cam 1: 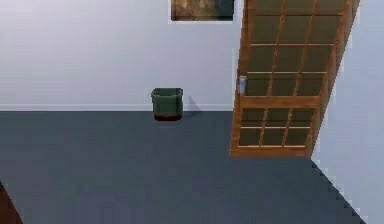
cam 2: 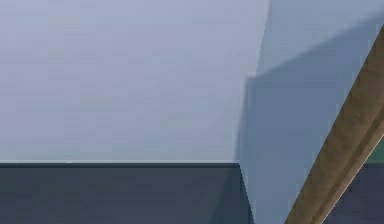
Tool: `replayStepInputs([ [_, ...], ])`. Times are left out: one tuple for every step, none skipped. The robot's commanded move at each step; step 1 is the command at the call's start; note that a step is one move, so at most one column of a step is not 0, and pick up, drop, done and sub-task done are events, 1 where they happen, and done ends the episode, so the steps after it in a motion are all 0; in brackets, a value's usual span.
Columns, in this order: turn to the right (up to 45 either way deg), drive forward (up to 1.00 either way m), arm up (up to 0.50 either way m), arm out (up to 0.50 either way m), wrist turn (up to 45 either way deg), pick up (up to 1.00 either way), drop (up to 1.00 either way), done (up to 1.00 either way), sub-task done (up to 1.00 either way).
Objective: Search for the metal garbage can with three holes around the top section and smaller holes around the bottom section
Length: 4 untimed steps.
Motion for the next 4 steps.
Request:
replayStepInputs([
  [-3.0,0.00,0.00,0.00,0.0,0.00,0.00,0.00,0.00],
  [0.0,0.55,0.00,0.00,0.0,0.00,0.00,0.00,0.00],
  [-45.0,0.00,0.00,0.00,0.0,0.00,0.00,0.00,0.00],
  [-21.0,0.00,0.00,0.00,0.0,0.00,0.00,0.00,0.00],
])
